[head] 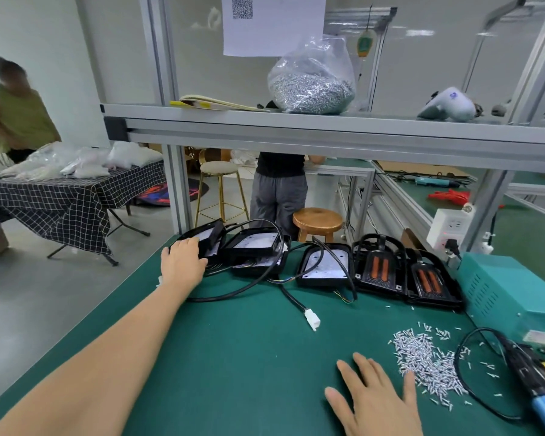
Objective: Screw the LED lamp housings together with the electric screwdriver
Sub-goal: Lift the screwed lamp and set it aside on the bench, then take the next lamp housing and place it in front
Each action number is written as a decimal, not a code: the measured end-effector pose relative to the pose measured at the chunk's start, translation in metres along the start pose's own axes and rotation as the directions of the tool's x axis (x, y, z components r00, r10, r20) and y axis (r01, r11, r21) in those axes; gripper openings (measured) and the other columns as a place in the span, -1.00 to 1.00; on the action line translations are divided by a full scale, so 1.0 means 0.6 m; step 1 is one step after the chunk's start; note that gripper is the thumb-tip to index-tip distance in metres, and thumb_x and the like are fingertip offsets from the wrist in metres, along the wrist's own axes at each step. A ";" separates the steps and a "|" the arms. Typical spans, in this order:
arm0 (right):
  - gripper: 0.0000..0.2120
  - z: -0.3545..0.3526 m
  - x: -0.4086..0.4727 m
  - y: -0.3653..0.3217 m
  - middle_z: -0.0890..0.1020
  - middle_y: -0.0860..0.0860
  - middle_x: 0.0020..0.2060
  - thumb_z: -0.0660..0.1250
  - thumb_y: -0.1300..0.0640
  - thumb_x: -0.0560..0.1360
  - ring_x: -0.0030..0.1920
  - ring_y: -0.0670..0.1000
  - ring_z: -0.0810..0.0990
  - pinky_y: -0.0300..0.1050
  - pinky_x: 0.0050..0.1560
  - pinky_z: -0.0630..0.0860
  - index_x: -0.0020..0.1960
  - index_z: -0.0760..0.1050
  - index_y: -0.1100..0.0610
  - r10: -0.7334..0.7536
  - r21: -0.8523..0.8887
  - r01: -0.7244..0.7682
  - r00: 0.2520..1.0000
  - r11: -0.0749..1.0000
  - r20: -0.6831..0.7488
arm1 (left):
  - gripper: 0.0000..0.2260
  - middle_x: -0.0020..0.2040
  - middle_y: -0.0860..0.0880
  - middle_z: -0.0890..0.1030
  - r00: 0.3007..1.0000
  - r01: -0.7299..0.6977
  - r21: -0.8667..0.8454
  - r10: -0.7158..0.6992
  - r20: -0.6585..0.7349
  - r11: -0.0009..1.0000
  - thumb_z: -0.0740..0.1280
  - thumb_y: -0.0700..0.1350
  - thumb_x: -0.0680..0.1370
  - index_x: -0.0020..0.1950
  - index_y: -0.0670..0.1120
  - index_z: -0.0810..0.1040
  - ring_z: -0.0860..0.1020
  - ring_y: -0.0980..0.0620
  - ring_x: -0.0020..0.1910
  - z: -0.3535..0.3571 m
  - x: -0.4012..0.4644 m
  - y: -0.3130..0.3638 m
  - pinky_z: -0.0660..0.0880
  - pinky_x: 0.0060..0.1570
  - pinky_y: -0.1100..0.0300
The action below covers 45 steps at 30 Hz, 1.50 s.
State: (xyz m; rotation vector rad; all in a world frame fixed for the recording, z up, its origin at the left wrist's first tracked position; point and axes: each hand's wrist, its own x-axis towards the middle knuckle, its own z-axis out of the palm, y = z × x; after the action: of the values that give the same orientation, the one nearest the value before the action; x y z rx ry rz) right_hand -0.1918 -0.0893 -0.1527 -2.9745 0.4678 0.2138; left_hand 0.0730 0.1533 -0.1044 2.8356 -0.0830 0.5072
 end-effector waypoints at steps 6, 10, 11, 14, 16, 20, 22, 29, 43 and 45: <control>-0.46 -0.034 0.032 -0.066 -0.08 -0.17 0.57 -0.08 -0.29 0.61 0.55 -0.12 -0.11 0.21 0.47 -0.30 0.55 -0.04 -0.22 -0.176 0.177 0.183 0.983 0.967 -0.054 | -0.63 0.14 -0.11 0.53 0.994 -0.099 0.064 0.101 -0.038 0.993 0.32 -0.16 0.54 0.34 -0.06 0.44 0.46 -0.14 0.16 -0.001 0.020 -0.011 0.35 0.11 0.04; -0.45 -0.077 0.080 -0.142 0.02 -0.08 0.57 -0.04 -0.23 0.63 0.55 -0.08 -0.06 0.06 0.50 -0.23 0.58 0.00 -0.11 -0.321 0.280 0.359 0.931 0.890 -0.172 | -0.69 0.04 -0.10 0.57 0.981 -0.166 0.073 0.173 -0.092 0.983 0.27 -0.25 0.53 0.24 -0.05 0.57 0.50 -0.14 0.09 -0.006 0.033 -0.018 0.31 0.05 0.08; -0.45 -0.090 0.097 -0.166 0.04 -0.05 0.57 -0.02 -0.19 0.65 0.55 -0.07 -0.03 0.01 0.51 -0.18 0.58 0.02 -0.07 -0.354 0.309 0.399 0.915 0.863 -0.192 | -0.71 0.02 -0.08 0.57 0.976 -0.186 0.073 0.193 -0.101 0.980 0.26 -0.25 0.53 0.21 -0.05 0.58 0.51 -0.14 0.07 -0.007 0.032 -0.019 0.29 0.04 0.09; -0.44 -0.132 0.148 -0.243 0.09 -0.01 0.57 0.02 -0.12 0.66 0.55 -0.03 0.04 -0.07 0.49 0.01 0.59 0.03 0.04 -0.399 0.532 0.408 0.906 0.742 -0.138 | -0.75 -0.03 -0.05 0.58 0.953 -0.256 0.086 0.266 -0.143 0.963 0.26 -0.23 0.54 0.17 -0.05 0.60 0.53 -0.10 0.02 -0.012 0.018 -0.028 0.29 0.04 0.10; -0.43 -0.155 0.176 -0.284 0.13 0.02 0.56 0.02 -0.12 0.66 0.54 0.04 0.12 -0.06 0.45 0.10 0.59 0.03 0.08 -0.368 0.701 0.305 0.927 0.644 -0.065 | -0.78 -0.11 -0.07 0.60 0.932 -0.294 0.062 0.301 -0.200 0.954 0.33 -0.28 0.50 0.09 -0.08 0.64 0.56 -0.13 -0.08 -0.019 0.001 -0.037 0.34 0.01 0.07; -0.39 -0.167 0.212 -0.332 0.21 0.07 0.53 0.04 -0.17 0.64 0.48 0.11 0.23 -0.03 0.34 0.22 0.56 0.09 0.13 -0.281 0.880 0.104 0.959 0.463 0.035 | -0.74 -0.31 -0.07 0.56 0.820 -0.447 0.040 0.427 -0.382 0.894 0.48 -0.43 0.30 -0.12 -0.15 0.67 0.54 -0.13 -0.33 -0.037 -0.028 -0.055 0.50 -0.20 0.05; -0.36 -0.162 0.225 -0.345 0.22 0.05 0.52 0.06 -0.22 0.62 0.46 0.11 0.26 -0.01 0.38 0.25 0.57 0.09 0.11 -0.255 0.949 -0.010 0.962 0.315 0.095 | -0.70 -0.32 -0.06 0.55 0.759 -0.511 0.081 0.493 -0.425 0.856 0.49 -0.45 0.26 -0.10 -0.14 0.67 0.53 -0.12 -0.34 -0.043 -0.042 -0.053 0.49 -0.21 0.08; -0.56 -0.148 0.231 -0.327 0.46 0.07 0.35 0.18 0.16 0.64 0.19 0.11 0.52 -0.01 0.04 0.55 0.49 0.21 0.06 -0.118 0.993 -0.095 0.989 -0.067 0.087 | -0.70 -0.29 -0.03 0.57 0.557 -0.673 0.183 0.654 -0.511 0.717 0.17 -0.34 0.42 -0.09 -0.15 0.68 0.57 -0.08 -0.30 -0.041 -0.113 -0.012 0.36 -0.13 0.15; -0.71 -0.169 0.108 -0.088 0.68 -0.03 0.02 0.14 0.29 0.64 -0.08 -0.01 0.59 -0.07 -0.01 0.48 0.20 0.53 0.02 -0.090 0.980 0.176 0.982 0.093 -0.168 | -0.70 0.11 0.13 0.50 0.999 -0.043 -0.891 0.011 -0.042 0.453 0.30 -0.29 0.54 0.15 0.05 0.42 0.47 0.10 0.12 -0.020 -0.231 0.039 0.37 0.14 0.28; -0.70 -0.149 0.084 -0.054 0.69 0.02 0.07 0.16 0.29 0.64 -0.03 0.01 0.59 -0.07 0.04 0.47 0.22 0.53 0.01 -0.069 0.976 0.155 0.987 0.152 -0.146 | -0.65 0.16 0.08 0.49 0.992 -0.036 -0.817 0.122 0.042 0.576 0.29 -0.32 0.54 0.24 0.02 0.40 0.46 0.09 0.10 -0.005 -0.237 0.056 0.33 0.09 0.30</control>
State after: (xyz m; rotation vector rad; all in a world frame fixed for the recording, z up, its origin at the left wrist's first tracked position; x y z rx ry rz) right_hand -0.1231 -0.0862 -0.0699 -1.6144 0.2070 -0.1876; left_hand -0.0645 0.1232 -0.1432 1.9204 -0.3665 0.2405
